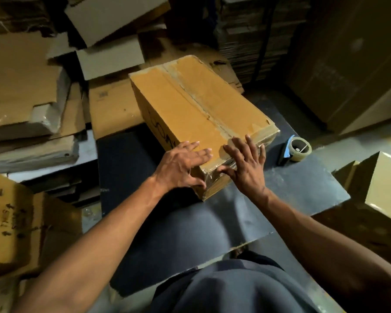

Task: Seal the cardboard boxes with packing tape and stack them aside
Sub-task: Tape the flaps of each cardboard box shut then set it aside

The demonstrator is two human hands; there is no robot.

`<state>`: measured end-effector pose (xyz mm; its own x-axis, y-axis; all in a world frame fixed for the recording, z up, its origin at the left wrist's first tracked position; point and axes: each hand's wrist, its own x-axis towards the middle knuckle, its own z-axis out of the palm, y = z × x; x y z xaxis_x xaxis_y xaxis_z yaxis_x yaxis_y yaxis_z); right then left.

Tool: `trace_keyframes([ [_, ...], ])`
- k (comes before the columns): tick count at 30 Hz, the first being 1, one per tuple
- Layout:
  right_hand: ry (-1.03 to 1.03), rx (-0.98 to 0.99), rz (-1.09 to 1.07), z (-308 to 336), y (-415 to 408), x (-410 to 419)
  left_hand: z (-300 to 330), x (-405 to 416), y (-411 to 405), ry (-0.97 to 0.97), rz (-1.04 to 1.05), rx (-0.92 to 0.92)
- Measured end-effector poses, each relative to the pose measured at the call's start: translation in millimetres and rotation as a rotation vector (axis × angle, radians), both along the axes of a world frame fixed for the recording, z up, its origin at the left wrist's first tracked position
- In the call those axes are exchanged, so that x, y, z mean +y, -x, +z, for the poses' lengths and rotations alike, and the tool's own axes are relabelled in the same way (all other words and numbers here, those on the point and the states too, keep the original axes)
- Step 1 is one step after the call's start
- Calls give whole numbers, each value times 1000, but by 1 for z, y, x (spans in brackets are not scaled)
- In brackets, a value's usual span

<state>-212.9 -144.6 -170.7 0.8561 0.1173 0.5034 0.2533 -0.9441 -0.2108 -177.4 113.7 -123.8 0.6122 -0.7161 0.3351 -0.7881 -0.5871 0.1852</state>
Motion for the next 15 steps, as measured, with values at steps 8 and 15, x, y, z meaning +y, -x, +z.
trace_keyframes([
  [8, -92, 15, 38, 0, -1, -5, 23, -24, 15, -30, 200, 82],
  [15, -94, 62, 100, 0, 2, -10, 40, -45, 26, -186, 420, 208],
])
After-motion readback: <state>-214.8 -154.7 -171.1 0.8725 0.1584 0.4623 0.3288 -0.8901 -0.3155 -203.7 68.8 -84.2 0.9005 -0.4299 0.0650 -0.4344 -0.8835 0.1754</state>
